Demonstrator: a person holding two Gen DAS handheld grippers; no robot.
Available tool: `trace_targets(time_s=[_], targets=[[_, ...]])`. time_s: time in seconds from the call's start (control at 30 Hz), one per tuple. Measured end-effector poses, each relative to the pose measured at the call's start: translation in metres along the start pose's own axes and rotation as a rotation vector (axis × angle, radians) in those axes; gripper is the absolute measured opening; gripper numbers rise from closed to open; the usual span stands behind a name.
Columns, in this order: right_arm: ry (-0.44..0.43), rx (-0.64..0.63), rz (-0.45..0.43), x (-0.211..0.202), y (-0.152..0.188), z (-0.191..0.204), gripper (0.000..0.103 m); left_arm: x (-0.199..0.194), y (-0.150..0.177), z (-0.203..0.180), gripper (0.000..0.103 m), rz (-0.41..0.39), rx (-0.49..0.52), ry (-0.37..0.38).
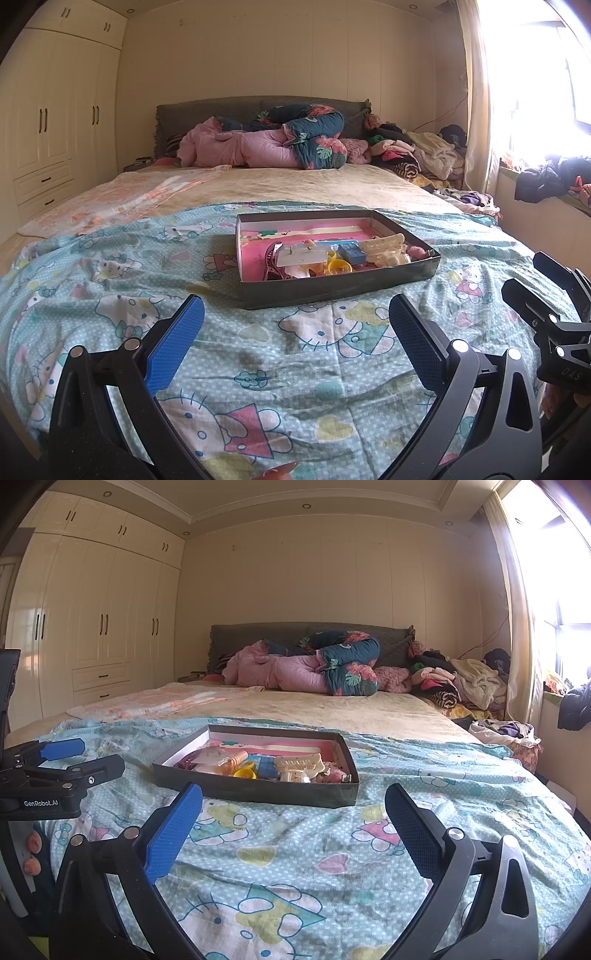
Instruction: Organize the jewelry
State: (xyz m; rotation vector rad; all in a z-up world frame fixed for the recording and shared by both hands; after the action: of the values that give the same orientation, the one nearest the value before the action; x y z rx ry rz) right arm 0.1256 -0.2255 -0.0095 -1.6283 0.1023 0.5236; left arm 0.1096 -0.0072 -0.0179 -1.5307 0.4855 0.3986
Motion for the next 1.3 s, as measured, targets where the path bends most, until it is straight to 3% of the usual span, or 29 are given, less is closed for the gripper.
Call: trace_targets(time_s=[1.3], targets=[[-0.001,-0.004,-0.002,-0.0016,-0.0021,0.0004,0.097,-0.0013,-0.0036,-0.0016,0.092,-0.006,0.003,0.007]])
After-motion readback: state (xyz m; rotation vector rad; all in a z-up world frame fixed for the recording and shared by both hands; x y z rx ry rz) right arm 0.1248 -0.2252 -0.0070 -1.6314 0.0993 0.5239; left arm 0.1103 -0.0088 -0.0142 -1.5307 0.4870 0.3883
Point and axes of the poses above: each gripper's, at about its wrist camera, not at the fingertips, and x roughly the way its jaws point, z to its left, y to its underside, the point moved 4 cm from there along x, roughly the way its jaws point, and after that the axes turned 7 degrees about z, right-handed, at the moved point
